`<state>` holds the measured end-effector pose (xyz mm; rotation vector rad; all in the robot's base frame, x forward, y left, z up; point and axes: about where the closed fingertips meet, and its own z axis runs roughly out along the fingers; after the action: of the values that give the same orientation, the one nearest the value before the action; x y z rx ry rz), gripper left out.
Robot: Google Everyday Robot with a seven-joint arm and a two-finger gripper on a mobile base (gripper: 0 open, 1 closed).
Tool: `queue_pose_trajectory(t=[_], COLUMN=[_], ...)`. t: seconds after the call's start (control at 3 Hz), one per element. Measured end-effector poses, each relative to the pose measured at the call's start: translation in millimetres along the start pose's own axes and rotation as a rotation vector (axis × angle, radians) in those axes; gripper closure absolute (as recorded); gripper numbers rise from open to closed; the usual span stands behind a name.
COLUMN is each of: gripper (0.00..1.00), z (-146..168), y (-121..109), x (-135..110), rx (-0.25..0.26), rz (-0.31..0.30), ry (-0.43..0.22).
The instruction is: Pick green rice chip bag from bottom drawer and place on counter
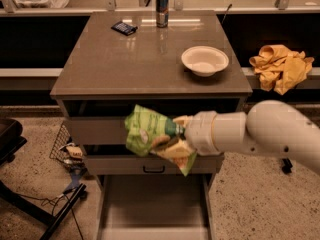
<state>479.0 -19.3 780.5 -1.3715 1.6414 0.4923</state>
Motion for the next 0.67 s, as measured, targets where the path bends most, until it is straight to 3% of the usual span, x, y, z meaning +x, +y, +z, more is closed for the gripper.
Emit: queue_pose_trajectory(t=[0.67], gripper=[1.00], z=[28], y=[-58], x=[-115], rx=[0.081], rz=[-0.057], ry=[0.020])
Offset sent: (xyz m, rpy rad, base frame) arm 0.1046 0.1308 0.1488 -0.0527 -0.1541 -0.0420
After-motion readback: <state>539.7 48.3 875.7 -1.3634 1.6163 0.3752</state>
